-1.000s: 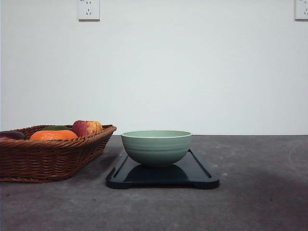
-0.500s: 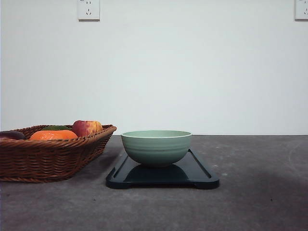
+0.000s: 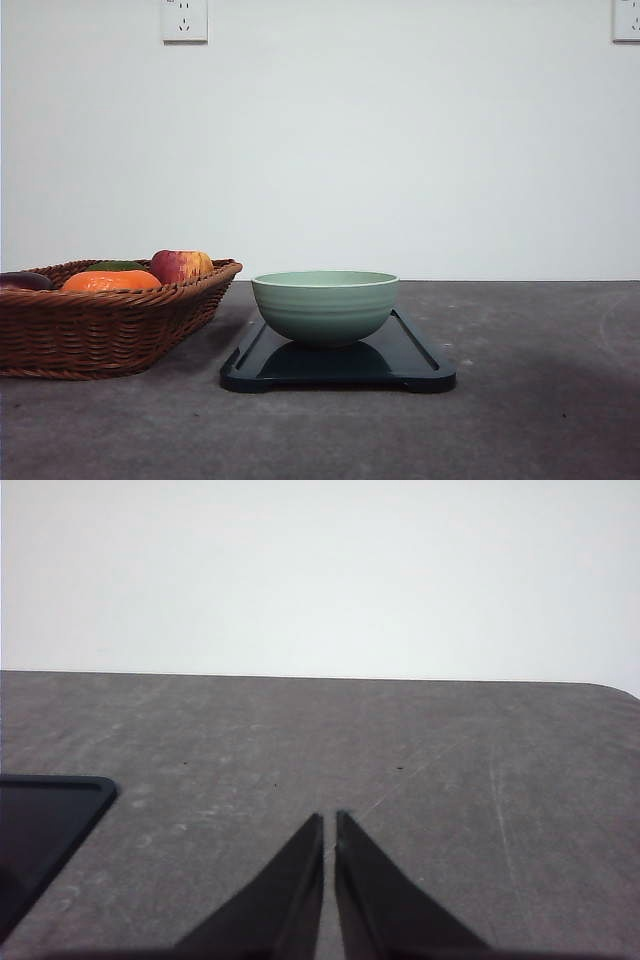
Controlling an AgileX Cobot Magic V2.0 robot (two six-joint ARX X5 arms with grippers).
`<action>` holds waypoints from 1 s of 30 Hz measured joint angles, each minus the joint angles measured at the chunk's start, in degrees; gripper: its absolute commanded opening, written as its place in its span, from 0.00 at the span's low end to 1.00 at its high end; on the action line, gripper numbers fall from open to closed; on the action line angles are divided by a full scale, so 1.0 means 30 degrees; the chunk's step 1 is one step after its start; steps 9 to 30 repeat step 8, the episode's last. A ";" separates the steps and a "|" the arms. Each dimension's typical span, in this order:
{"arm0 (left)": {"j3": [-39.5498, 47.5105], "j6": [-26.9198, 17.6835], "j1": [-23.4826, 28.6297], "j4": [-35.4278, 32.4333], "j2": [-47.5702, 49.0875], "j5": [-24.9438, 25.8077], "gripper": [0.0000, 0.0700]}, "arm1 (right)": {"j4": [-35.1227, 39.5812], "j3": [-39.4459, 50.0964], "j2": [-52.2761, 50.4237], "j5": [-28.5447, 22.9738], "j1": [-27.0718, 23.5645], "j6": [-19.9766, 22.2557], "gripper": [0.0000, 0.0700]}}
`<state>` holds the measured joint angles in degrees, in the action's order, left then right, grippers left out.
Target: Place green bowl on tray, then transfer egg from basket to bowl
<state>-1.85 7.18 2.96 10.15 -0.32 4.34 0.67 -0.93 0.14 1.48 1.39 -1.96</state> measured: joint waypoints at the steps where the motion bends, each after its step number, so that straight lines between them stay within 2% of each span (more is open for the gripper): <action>1: -0.0007 0.0000 0.0000 0.0000 0.0000 0.0000 0.03 | 0.0000 0.0000 0.0000 0.0000 0.0000 0.0000 0.02; 30: 0.0000 0.0000 0.0000 0.0000 0.0000 0.0000 0.03 | 0.0000 0.0000 0.0000 0.0000 0.0000 0.0000 0.02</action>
